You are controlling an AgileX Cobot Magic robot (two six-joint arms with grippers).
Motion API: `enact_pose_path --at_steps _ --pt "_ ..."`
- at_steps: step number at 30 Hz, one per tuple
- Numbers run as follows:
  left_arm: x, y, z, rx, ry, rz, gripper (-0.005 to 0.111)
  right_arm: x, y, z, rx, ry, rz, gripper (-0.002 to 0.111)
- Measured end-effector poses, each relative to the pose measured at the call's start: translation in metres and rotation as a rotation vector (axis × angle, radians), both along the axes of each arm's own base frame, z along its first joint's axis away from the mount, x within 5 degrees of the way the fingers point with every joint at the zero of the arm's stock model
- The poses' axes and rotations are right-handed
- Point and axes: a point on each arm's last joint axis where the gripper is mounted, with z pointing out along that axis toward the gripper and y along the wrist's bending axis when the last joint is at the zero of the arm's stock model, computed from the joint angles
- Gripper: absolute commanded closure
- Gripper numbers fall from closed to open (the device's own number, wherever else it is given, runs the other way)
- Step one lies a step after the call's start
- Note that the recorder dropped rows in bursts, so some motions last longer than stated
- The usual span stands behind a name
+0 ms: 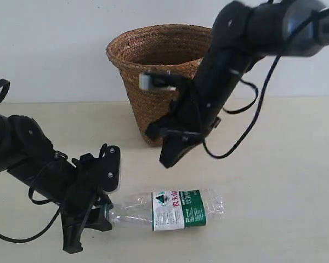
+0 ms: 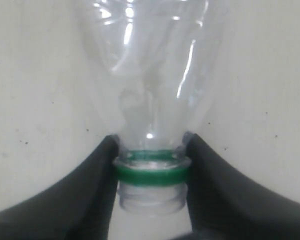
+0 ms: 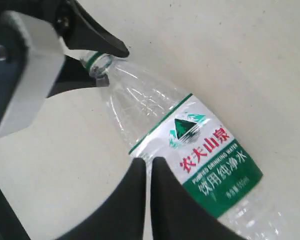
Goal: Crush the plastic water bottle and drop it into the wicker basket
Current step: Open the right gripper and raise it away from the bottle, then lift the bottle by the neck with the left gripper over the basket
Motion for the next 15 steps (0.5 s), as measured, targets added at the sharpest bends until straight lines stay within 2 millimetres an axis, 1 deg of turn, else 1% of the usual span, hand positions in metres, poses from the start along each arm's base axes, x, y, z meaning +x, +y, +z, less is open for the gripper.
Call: enact_pose_path --at_steps 1,2,3,4,6,9,12,15 --pt "0.0 0.0 0.003 -0.004 -0.004 -0.002 0.102 -0.003 -0.015 0.018 0.007 -0.036 -0.02 0.108" --pt "-0.001 0.0 0.005 -0.007 -0.007 -0.003 0.102 -0.005 -0.024 0.025 0.005 -0.047 -0.032 0.108" --pt "-0.001 0.0 0.01 -0.015 -0.015 -0.006 0.102 -0.009 -0.042 0.033 -0.001 -0.06 -0.065 0.108" --pt "-0.002 0.0 0.013 -0.019 -0.019 -0.009 0.102 -0.012 -0.051 0.035 -0.006 -0.062 -0.082 0.108" --pt "-0.003 -0.001 0.022 -0.041 -0.03 -0.004 0.102 -0.018 -0.073 0.037 -0.021 -0.079 -0.133 0.108" --pt "-0.007 -0.001 0.038 -0.072 -0.052 -0.006 0.102 -0.029 -0.1 0.035 -0.038 -0.138 -0.221 0.108" --pt "-0.01 -0.001 0.056 -0.103 -0.092 -0.003 0.102 -0.04 -0.122 0.032 -0.05 -0.196 -0.301 0.108" --pt "-0.014 0.0 0.071 -0.129 -0.118 -0.008 0.102 -0.051 -0.137 0.028 -0.096 -0.257 -0.334 0.108"
